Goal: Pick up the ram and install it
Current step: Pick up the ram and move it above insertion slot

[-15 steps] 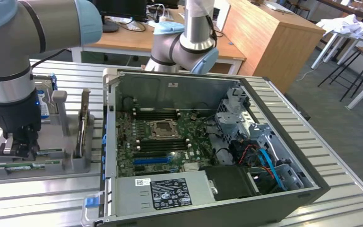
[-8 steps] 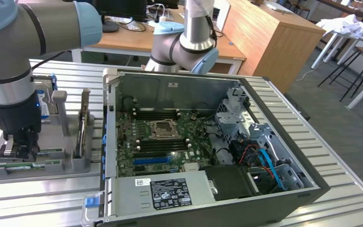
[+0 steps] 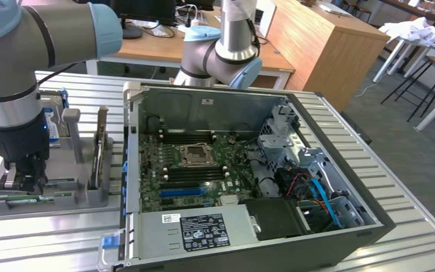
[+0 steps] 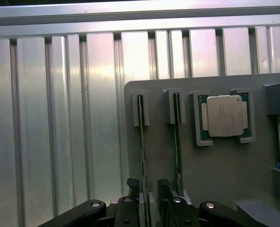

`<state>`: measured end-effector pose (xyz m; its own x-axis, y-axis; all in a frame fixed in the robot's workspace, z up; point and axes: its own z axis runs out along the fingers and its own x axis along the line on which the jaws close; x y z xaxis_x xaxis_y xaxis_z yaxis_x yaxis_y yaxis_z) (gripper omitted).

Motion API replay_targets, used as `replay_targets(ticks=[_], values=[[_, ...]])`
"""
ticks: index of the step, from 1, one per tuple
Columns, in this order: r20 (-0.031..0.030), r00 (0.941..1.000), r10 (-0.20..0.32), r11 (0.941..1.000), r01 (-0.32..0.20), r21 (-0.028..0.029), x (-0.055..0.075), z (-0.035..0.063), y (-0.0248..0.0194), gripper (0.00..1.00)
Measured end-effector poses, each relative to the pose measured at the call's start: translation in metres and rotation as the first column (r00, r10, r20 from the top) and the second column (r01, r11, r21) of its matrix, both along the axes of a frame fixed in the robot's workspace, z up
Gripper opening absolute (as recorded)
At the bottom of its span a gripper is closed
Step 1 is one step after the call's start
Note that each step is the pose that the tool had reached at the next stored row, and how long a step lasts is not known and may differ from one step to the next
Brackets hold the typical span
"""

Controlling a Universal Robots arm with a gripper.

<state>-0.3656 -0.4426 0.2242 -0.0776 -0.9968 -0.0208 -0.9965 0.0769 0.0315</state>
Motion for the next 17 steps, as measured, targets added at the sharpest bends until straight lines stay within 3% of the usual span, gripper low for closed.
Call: replay_targets(ticks=[17], values=[[0.0012, 0.9999, 0.01, 0.9999, -0.01, 0.0019, 0.0, -0.0143, -0.0018, 0.3]])
